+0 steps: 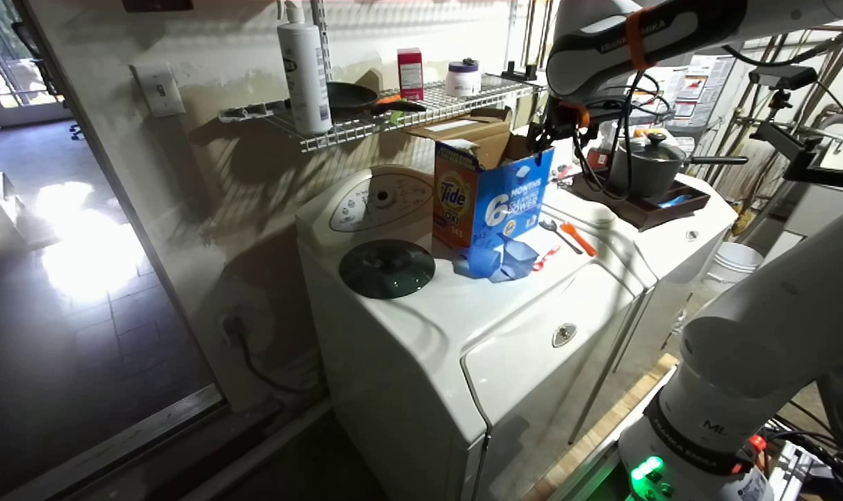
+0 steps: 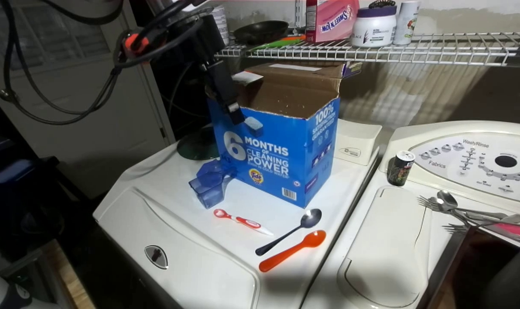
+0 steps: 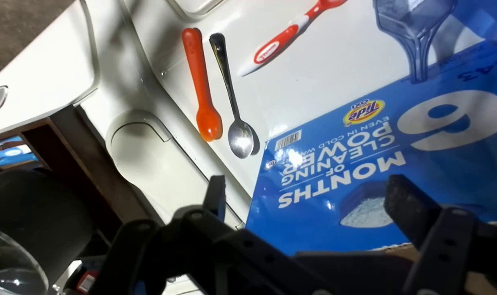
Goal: Use the pink and white spoon to some of the contents of the blue box into the blue cup on the right
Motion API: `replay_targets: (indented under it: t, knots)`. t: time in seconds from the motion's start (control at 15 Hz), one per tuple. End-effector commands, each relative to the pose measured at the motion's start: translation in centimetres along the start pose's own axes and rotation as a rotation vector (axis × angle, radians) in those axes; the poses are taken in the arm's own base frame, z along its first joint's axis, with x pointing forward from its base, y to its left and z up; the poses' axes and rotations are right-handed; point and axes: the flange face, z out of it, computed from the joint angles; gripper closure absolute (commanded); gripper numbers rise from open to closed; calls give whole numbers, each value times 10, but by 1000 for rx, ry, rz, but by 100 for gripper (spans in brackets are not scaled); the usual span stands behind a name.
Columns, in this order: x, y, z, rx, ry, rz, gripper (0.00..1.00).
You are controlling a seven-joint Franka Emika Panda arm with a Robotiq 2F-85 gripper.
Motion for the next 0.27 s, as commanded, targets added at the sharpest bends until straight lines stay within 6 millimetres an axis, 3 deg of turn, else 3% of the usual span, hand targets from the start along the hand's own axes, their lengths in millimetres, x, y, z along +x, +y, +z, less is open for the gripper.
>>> replay_targets:
  t: [0.0, 0.2]
  knots:
    - [0, 0, 0, -2, 0, -1, 0]
    - [0, 0, 0, -5, -1, -1, 0]
